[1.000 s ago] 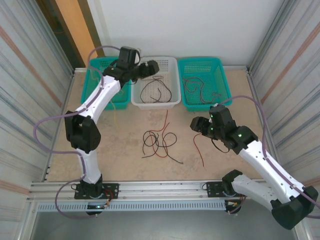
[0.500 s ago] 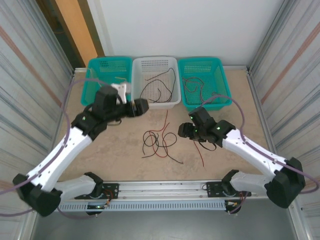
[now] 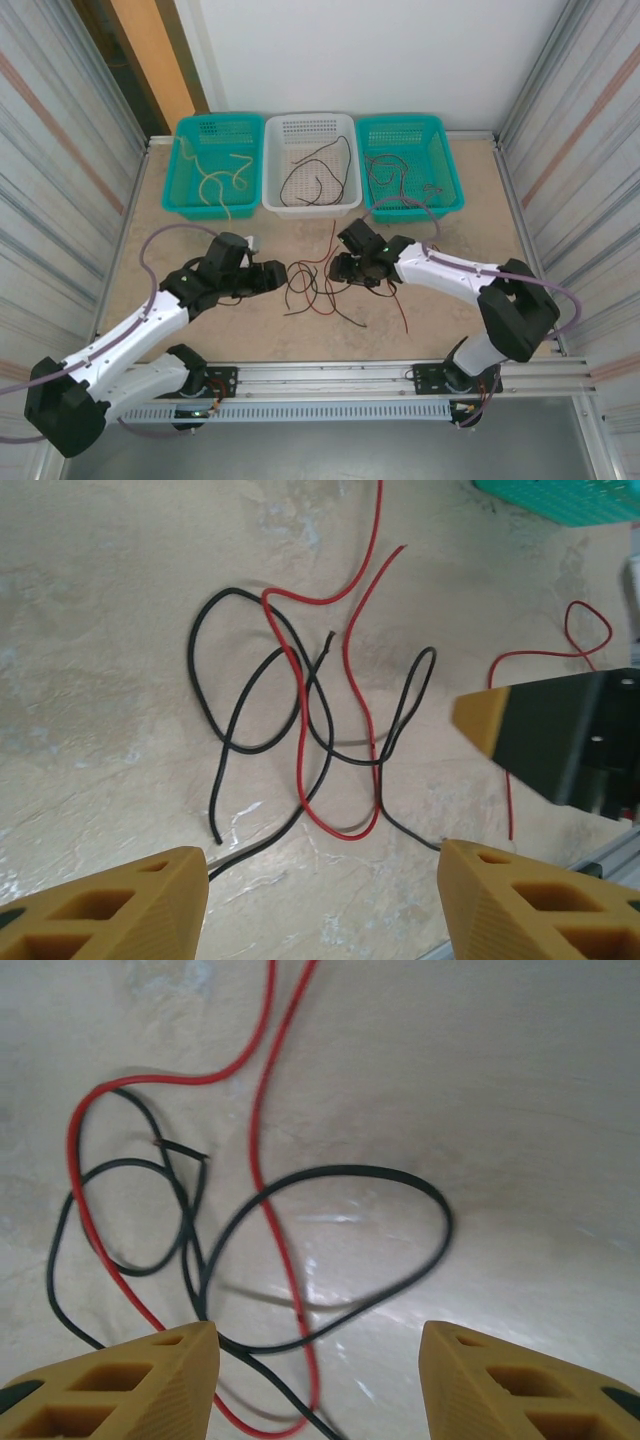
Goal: Untangle the cables
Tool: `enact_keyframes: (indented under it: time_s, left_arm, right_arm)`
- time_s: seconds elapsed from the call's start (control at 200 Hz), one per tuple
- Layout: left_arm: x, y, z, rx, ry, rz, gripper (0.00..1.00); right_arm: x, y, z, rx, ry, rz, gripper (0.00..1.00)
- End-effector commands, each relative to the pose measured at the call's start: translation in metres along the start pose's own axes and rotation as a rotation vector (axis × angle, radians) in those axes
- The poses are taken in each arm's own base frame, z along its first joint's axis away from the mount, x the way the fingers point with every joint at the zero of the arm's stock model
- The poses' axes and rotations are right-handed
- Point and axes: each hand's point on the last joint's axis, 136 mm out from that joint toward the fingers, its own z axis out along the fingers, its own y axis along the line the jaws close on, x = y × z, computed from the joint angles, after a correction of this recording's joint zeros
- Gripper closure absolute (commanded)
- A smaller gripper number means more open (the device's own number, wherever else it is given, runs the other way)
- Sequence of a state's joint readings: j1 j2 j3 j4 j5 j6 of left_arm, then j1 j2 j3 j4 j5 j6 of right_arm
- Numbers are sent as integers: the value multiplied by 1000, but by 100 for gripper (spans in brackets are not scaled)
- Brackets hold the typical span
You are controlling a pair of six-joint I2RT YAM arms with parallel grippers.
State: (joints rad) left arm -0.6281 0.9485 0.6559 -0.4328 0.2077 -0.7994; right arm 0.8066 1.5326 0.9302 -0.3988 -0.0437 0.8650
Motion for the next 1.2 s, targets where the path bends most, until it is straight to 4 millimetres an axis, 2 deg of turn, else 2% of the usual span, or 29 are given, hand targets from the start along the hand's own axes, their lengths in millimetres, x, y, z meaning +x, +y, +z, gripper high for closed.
enact_keyframes:
  time_s: [0.0,0.17,0.316,0.496,0.656,0.882,0.952,1.042,1.193]
  left_arm:
    - [-8,-9,1,19,-33,-12,38]
    - [-7,-12,-2,23,-42,-5,38]
    - [-7,-10,-6,19,-43,0,38]
    - [-7,-10,-8,8,-45,15,38]
    - [-11,-13,-10,12,-56,19,38]
    - [-10,-10,-9,-2,-52,19,38]
    - [-7,-7,-7,-6,-39,14,38]
    - [-2,-3,-6,-11,-29,11,38]
    - [-2,-1,-11,-17,-42,12,37]
  right_arm:
    - [-13,36,6,-86,-23,7,48]
    - [-13,38,27,-52,21,28,60]
    - [-10,40,32,-59,30,34,71]
    - [-7,38,32,-56,38,31,71]
    - [0,33,32,-26,48,33,62]
    - [11,28,37,24,53,31,62]
    - [15,29,41,27,64,24,69]
    - [15,30,42,31,64,13,86]
    - [11,30,40,36,54,4,89]
